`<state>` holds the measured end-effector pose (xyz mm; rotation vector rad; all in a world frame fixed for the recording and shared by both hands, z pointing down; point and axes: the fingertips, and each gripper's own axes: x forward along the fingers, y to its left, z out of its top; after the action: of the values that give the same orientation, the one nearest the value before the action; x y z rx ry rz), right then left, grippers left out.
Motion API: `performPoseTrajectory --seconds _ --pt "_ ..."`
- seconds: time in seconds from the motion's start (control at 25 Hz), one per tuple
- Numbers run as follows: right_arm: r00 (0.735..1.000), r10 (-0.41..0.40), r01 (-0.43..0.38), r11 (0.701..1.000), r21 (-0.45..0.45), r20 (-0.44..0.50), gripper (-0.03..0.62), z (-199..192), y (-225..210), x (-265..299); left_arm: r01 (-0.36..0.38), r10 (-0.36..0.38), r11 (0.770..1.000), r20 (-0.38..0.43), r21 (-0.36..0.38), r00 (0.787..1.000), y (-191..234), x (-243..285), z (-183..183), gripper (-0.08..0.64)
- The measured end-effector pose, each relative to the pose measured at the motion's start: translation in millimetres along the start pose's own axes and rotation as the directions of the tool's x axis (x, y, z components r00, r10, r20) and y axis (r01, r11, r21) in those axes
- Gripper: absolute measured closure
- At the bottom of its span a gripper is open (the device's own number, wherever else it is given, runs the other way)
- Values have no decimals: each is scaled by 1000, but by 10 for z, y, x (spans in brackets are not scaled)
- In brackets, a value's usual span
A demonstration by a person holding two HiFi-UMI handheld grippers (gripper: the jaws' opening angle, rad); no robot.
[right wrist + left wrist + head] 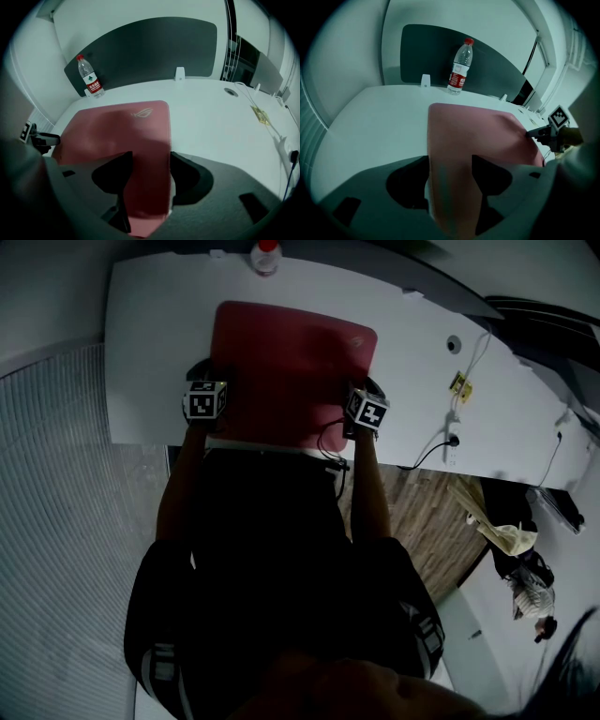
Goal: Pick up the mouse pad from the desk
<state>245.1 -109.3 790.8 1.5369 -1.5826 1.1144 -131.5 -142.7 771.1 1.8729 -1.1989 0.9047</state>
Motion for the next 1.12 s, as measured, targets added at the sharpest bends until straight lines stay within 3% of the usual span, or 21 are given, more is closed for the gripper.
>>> performPoseTrajectory --seconds 1.12 --pt "999 48 -48 997 -52 -8 348 -84 247 32 38 -37 999 -22 9 999 -207 21 -17 291"
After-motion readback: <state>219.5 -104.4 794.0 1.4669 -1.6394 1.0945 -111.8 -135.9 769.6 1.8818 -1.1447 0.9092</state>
